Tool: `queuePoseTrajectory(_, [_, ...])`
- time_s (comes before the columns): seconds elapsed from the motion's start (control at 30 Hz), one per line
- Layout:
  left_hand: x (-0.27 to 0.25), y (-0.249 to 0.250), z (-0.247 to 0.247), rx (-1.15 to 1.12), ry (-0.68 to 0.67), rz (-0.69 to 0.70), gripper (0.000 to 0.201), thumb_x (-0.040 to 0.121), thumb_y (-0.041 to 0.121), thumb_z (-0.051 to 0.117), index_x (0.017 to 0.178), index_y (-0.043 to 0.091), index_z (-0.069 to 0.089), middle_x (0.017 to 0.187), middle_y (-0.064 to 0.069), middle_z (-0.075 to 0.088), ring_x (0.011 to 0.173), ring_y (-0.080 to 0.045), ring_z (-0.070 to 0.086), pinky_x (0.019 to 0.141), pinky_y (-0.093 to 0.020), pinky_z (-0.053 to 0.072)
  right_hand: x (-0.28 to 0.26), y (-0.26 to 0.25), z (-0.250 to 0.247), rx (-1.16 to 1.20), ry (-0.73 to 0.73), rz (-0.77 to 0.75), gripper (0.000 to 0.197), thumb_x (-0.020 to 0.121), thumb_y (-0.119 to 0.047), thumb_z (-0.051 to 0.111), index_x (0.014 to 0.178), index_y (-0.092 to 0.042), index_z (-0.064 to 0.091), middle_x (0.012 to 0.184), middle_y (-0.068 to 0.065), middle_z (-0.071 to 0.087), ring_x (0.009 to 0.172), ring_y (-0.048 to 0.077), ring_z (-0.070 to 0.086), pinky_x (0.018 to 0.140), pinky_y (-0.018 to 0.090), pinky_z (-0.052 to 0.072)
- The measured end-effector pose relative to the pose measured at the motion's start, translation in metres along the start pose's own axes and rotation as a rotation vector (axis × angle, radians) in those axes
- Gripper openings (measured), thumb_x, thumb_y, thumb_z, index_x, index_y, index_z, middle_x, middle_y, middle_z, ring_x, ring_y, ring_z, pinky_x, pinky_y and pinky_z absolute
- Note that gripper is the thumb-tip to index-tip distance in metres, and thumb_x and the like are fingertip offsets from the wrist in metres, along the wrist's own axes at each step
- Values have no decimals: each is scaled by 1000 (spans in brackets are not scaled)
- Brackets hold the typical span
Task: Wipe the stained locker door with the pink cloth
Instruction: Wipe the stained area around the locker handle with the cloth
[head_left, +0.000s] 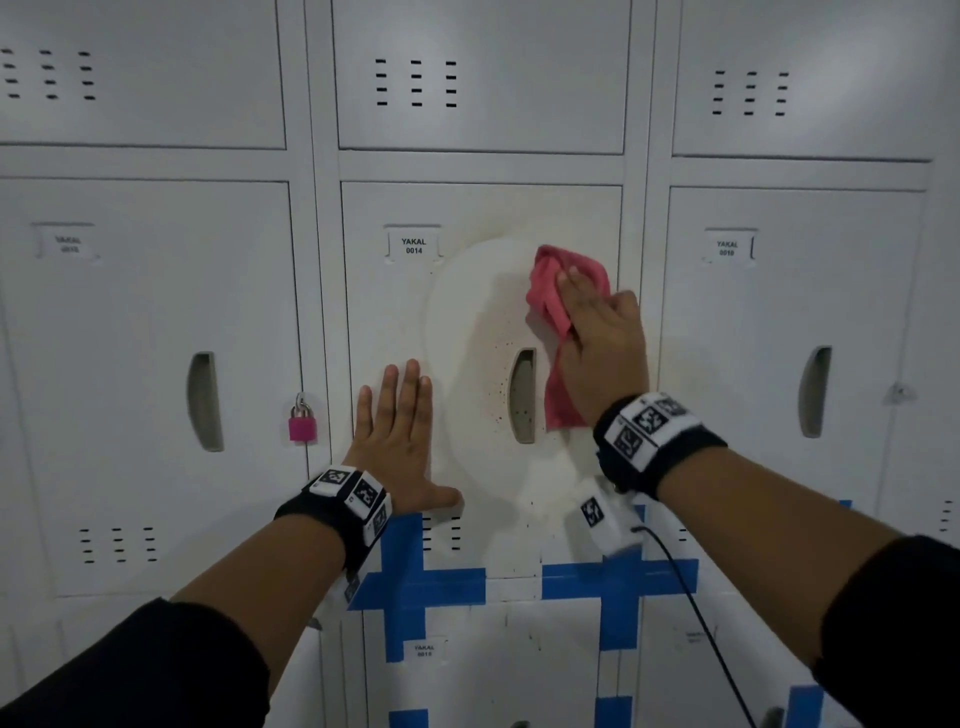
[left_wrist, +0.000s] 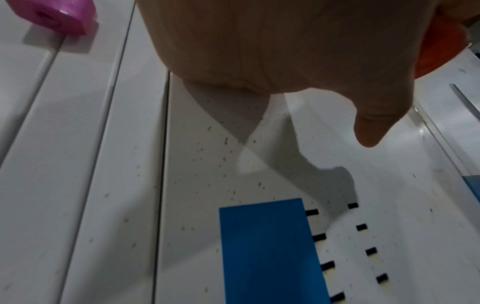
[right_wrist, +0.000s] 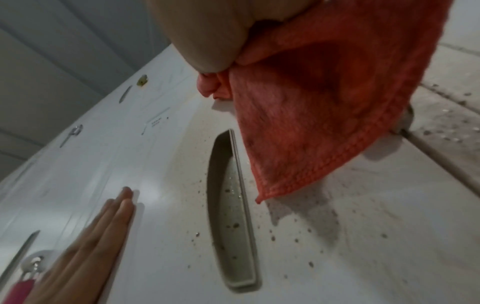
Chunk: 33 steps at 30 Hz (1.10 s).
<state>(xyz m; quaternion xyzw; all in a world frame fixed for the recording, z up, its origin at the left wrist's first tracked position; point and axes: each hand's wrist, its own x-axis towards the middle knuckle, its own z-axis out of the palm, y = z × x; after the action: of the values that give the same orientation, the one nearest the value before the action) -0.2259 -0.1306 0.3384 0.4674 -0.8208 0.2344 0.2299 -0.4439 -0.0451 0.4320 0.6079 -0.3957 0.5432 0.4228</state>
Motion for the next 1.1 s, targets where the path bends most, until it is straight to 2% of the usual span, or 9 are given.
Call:
queuePoseTrajectory(0.17, [0, 0, -1, -4, -31, -2, 139, 58, 88, 40, 132, 6, -44, 139, -14, -53, 130, -33, -46, 109, -54, -24, 9, 18, 26, -109, -244, 24, 56, 88, -26, 31, 142, -14, 43, 143, 2, 47, 110, 35, 46, 83, 44, 52])
queuePoseTrajectory(0.3, [0, -1, -1, 15, -26, -7, 139, 59, 89, 40, 133, 7, -43, 140, -13, -53, 129, -32, -47, 109, -55, -23, -7, 19, 27, -134, -172, -87, 52, 83, -4, 60, 134, -4, 52, 132, 11, 57, 93, 36, 52, 79, 44, 52])
queuePoseTrajectory(0.47, [0, -2, 2, 1, 9, 15, 124, 67, 90, 21, 140, 5, -33, 145, -13, -46, 134, -32, -41, 110, -54, -23, -31, 16, 28, -92, -106, -175, 51, 74, 6, 72, 124, 1, 60, 121, 13, 64, 103, 20, 43, 81, 36, 52])
queuePoseTrajectory(0.57, [2, -4, 9, -28, 62, 15, 99, 78, 80, -2, 140, 10, -34, 147, -9, -44, 137, -28, -37, 109, -48, -28, -50, 20, 29, -63, -161, -142, 50, 79, 2, 66, 128, 0, 57, 126, 10, 61, 106, 22, 45, 84, 35, 52])
queuePoseTrajectory(0.73, [5, -9, 20, 1, 108, 37, 84, 89, 65, 3, 146, 8, -22, 154, -11, -30, 142, -32, -25, 113, -51, -17, -55, 19, 28, -4, -202, -82, 47, 81, 0, 57, 129, -3, 57, 129, 9, 60, 113, 23, 46, 93, 36, 49])
queuePoseTrajectory(0.83, [5, -8, 22, 17, 125, 37, 85, 90, 64, 6, 146, 7, -21, 154, -13, -29, 142, -34, -24, 113, -52, -14, -39, 15, 22, -28, -174, -37, 48, 85, -1, 61, 132, -7, 55, 128, 8, 60, 97, 26, 47, 82, 37, 50])
queuePoseTrajectory(0.93, [5, -8, 22, 26, 142, 37, 86, 89, 60, 12, 143, 8, -28, 151, -12, -36, 140, -33, -30, 111, -52, -19, -7, 8, 18, -7, -83, 19, 44, 92, -8, 46, 136, -8, 49, 125, 11, 61, 88, 27, 45, 73, 32, 44])
queuePoseTrajectory(1.03, [5, -8, 23, 12, 136, 35, 85, 88, 60, 10, 140, 9, -34, 148, -11, -42, 138, -32, -35, 110, -52, -22, 19, 4, 22, 0, -141, 65, 59, 89, -29, 23, 140, -10, 46, 139, 7, 51, 101, 28, 43, 83, 28, 39])
queuePoseTrajectory(1.1, [5, -8, 23, 10, 138, 36, 85, 88, 60, 10, 140, 9, -34, 147, -11, -42, 138, -32, -35, 110, -52, -22, 23, 3, 29, 6, -191, 68, 59, 88, -29, 23, 141, -12, 44, 145, 6, 45, 115, 23, 36, 95, 25, 35])
